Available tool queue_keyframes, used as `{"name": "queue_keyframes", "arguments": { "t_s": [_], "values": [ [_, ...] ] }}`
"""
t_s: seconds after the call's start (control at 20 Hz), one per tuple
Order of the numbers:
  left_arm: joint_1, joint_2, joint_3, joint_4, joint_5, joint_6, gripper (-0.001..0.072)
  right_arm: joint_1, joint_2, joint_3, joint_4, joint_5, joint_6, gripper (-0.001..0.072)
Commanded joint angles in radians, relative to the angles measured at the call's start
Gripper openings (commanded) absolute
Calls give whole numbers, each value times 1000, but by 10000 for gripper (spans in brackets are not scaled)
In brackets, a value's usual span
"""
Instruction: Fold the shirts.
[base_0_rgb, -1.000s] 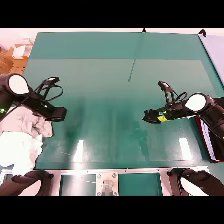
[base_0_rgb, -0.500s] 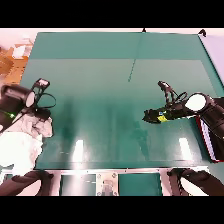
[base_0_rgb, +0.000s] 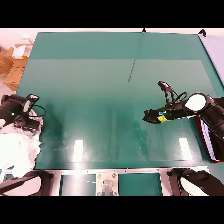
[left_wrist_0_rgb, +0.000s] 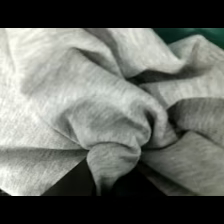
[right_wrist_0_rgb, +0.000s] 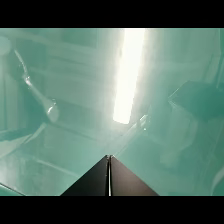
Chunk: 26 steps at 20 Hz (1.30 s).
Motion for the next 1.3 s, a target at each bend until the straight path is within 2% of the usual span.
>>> {"name": "queue_keyframes", "arguments": {
  "t_s": [0.0, 0.15, 0.35, 0.55, 0.7, 0.75, 0.8, 0.85, 0.9, 0.95, 1.05, 1.1, 1.15, 1.2, 1.25],
  "values": [
    [-6, -10, 124, -102, -106, 48, 22, 1, 1, 0, 0, 0, 0, 14],
    [-119, 13, 339, -266, -178, 87, 22, 1, 1, 0, 0, 0, 0, 14],
    [-346, 48, 581, -521, -171, 87, 22, 1, 1, 0, 0, -2, 0, 13],
    [-591, 31, 621, -683, -8, 86, 22, 1, 1, 0, 0, -14, 0, 13],
    [-727, -61, 620, -795, 152, 85, 25, 1, 1, 0, 0, -14, 0, 14],
    [-755, -104, 620, -876, 201, 87, 224, 1, 1, 0, 1, -14, 1, 15],
    [-772, -140, 620, -955, 233, 86, 649, 1, 1, 0, 2, -13, 1, 18],
    [-773, -168, 620, -1025, 239, 88, 705, 0, 1, 0, 8, -8, 1, 86],
    [-760, -177, 620, -1038, 230, 87, 719, 0, 1, 2, 7, 6, 0, 226],
    [-733, -174, 624, -1023, 208, 88, 719, 0, 1, 3, 6, 9, 0, 299],
    [-636, -169, 674, -970, 83, 88, 719, 0, 1, 5, 0, 10, 0, 299],
    [-578, -169, 708, -941, 2, 87, 719, 0, 1, 4, 1, 11, 1, 332],
    [-512, -169, 739, -921, -84, 87, 719, 3, 1, -2, 26, 16, 1, 430],
    [-449, -169, 758, -912, -150, 87, 718, 9, 1, -21, 79, 14, 1, 491],
    [-383, -169, 762, -905, -208, 87, 719, 26, 1, -54, 130, -9, 0, 495]
  ]
}}
